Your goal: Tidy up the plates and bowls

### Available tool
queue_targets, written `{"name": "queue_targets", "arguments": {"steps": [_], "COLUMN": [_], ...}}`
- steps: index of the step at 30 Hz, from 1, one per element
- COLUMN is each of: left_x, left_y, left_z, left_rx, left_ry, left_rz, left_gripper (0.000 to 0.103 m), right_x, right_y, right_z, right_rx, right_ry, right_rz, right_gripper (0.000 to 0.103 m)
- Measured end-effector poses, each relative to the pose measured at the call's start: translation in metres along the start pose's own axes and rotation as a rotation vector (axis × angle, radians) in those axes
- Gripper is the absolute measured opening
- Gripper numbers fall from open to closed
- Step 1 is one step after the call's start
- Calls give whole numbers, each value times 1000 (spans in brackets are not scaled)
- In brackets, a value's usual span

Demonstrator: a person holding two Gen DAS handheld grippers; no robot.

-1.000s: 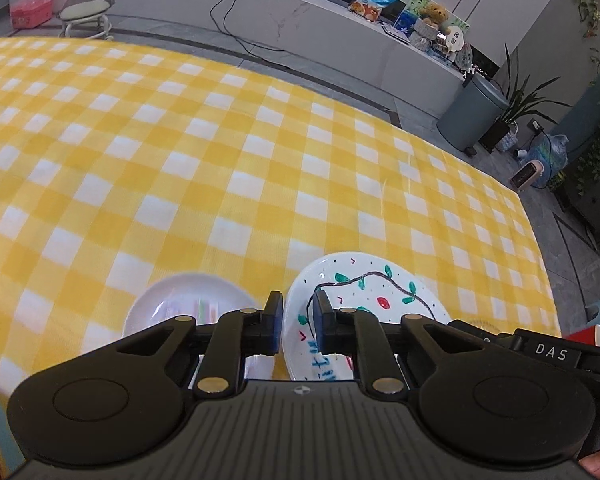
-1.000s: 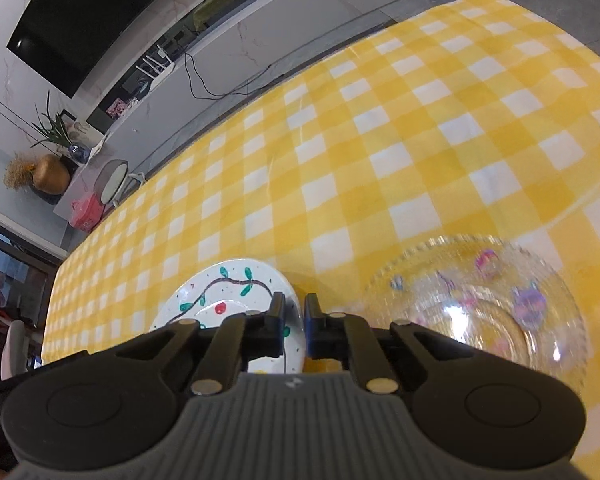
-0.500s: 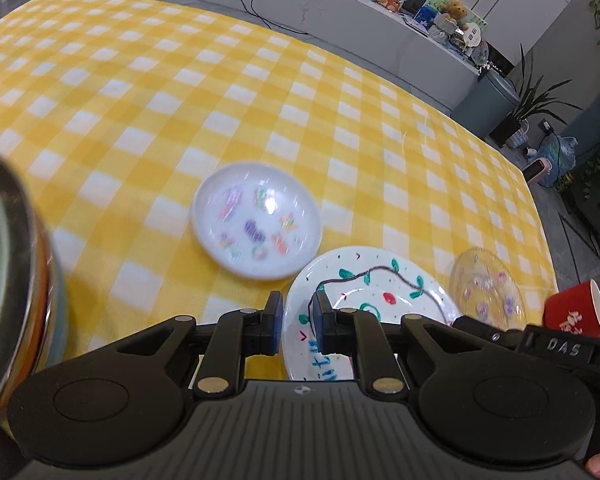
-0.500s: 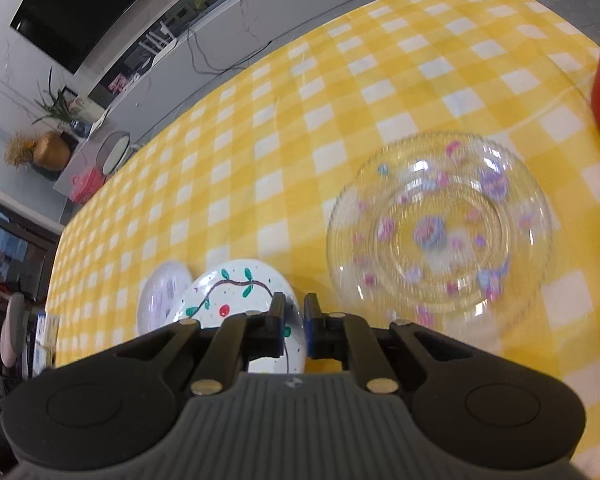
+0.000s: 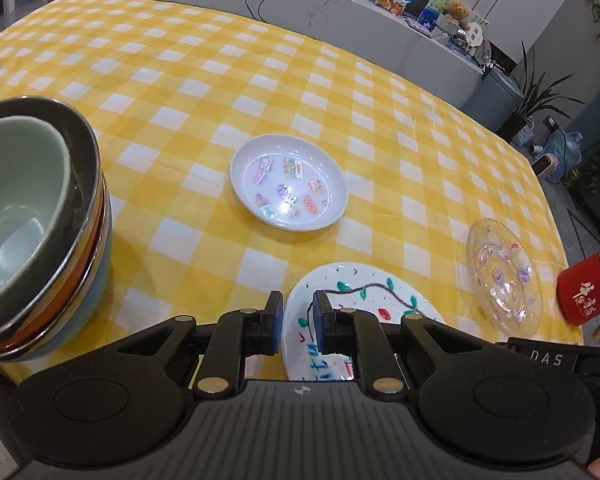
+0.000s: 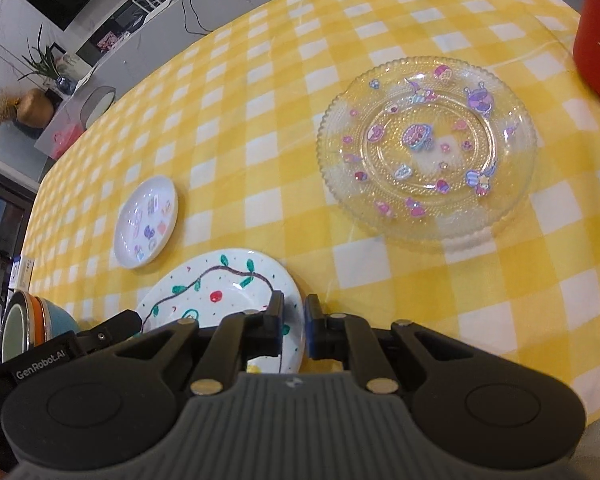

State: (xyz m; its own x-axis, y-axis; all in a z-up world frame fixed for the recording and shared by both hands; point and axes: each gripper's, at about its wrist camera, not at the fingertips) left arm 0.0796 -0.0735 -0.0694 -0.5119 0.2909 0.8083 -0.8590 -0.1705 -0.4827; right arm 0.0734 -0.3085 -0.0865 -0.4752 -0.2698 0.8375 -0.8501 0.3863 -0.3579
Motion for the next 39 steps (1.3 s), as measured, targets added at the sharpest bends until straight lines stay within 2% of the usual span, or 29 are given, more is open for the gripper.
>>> {"name": "queue_targets", "arguments": {"steps": [7,15,23,26,27,30,33,39], "left_x": [-7,-5,-5,-3,-1,7,12,15], "left_y": [8,8,10,10,10,12,10,8], "left_z": [-8,-18,-8,-9,-8,-4,2,26], "left_rx": [13,29,-56,-54,-56,-79,-94,-166], "left_ry": [-14,-47,-106,-107,-115,-133,-119,-59], "left_rz": [-27,1,30,35,48,101,123,114], "left_gripper": [17,17,18,18,18,18,24,27], "right_x": [-4,-9,-11,-10,-9,0,8,32], "right_y": [5,7,7,6,6,3,-1,-16], "right_z": [-3,-16,-24,-24,-24,-23,-19,-6], "right_rx": [21,89,119,123,125,128,122,147], "right_ry": [0,-25,-31,-31,-26,-14,-19,88], "right_rz": [-31,-49,-46,-48,-39,-4,20,136], "right_gripper": [12,12,12,15,15,26,27,36]}}
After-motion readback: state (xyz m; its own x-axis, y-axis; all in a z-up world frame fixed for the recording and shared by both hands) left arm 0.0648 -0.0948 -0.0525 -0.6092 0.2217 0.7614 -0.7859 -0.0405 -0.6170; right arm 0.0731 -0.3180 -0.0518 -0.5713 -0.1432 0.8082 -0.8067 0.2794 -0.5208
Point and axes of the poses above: each gripper's, at about its wrist camera, not at the fingertips, and x roughly against the way its jaws point, z to its right, y to its underside, and after that the axes turned 2 degrees about y, right-handed
